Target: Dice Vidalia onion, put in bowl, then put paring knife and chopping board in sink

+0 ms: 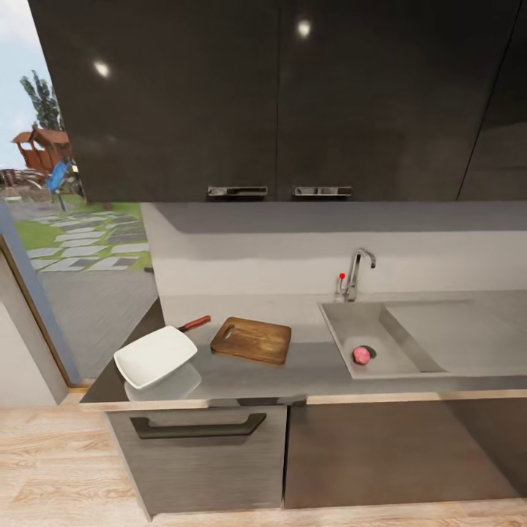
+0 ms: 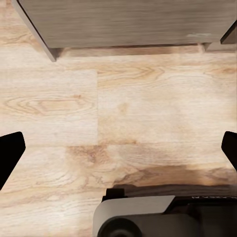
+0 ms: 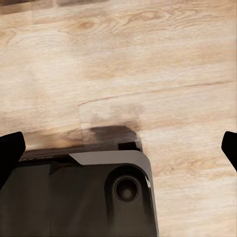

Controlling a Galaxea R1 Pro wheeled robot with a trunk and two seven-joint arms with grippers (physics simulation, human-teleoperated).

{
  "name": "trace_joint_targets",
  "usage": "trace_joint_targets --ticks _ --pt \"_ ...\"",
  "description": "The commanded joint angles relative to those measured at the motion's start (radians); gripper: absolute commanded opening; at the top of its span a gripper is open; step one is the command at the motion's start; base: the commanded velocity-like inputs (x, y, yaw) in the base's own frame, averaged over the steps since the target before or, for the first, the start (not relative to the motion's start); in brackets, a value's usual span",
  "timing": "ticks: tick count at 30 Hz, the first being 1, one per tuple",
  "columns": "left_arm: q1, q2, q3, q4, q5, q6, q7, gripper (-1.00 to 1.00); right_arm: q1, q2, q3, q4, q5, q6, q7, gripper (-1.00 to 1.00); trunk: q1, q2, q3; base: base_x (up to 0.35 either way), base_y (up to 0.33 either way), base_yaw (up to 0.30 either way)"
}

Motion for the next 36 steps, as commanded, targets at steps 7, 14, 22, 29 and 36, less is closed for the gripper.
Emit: trace_joint_targets --ticks 7,14,22,29,36 --pt "0.000 0.000 0.001 0.000 0.000 -0.002 0.000 1.00 0.000 0.000 -0.005 0.000 -0.001 -0.003 0.000 1.00 -0.027 0.048 0.021 0.000 0.000 0.000" --pt "0.000 0.000 0.001 0.000 0.000 -0.002 0.000 1.00 0.000 0.000 -0.005 0.000 -0.001 -0.003 0.000 1.00 -0.053 0.097 0.043 0.000 0.000 0.000" --pt "0.000 0.000 0.002 0.000 0.000 -0.002 0.000 1.00 0.000 0.001 -0.005 0.000 -0.001 -0.003 0.001 1.00 -0.084 0.153 0.068 0.000 0.000 0.000" --pt "0.000 0.000 0.002 -0.001 0.000 -0.002 0.000 1.00 0.000 0.004 -0.004 0.000 -0.002 -0.002 0.004 1.00 -0.111 0.202 0.090 0.000 0.000 0.000" --pt "0.000 0.000 0.002 -0.001 0.000 -0.002 0.000 1.00 0.000 0.020 -0.002 0.000 -0.002 -0.001 0.008 1.00 -0.134 0.244 0.108 0.000 0.000 0.000"
